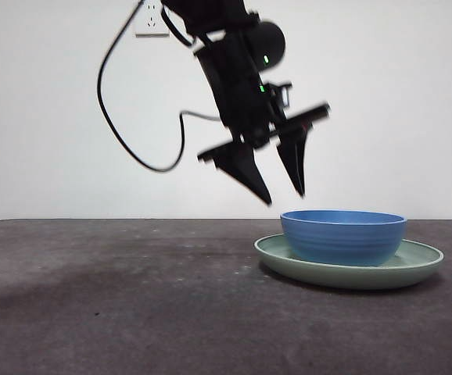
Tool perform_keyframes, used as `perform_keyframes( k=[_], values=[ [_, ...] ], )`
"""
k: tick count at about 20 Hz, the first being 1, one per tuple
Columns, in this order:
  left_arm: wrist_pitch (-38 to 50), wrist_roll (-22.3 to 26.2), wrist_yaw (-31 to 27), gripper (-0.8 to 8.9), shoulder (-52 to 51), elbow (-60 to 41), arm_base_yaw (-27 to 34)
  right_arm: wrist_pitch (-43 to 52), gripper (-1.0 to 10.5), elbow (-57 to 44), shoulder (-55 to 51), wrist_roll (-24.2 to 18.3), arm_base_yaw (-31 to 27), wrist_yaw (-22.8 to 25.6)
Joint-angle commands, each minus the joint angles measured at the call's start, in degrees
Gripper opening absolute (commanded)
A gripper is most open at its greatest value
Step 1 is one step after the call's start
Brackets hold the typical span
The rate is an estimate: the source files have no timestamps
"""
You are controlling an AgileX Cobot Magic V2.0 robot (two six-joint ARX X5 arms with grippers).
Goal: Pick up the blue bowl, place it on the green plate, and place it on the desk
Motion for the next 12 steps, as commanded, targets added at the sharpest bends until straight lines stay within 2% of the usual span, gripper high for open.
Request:
perform_keyframes(
  k=[1, 6, 12],
  values=[
    [0.94, 1.97, 0.04, 2.56, -6.36, 1.88, 1.01, 0.37, 3.5, 1.01, 0.15, 0.37, 0.22, 0.07],
    [0.79, 3.54, 0.07, 2.57, -19.15, 1.86, 4.98, 1.31, 3.5, 1.01, 0.26, 0.35, 0.22, 0.11],
    [-9.46, 9.73, 0.11, 2.57, -30.97, 0.92, 8.79, 2.73, 3.5, 1.01, 0.26, 0.37, 0.20, 0.13]
  ],
)
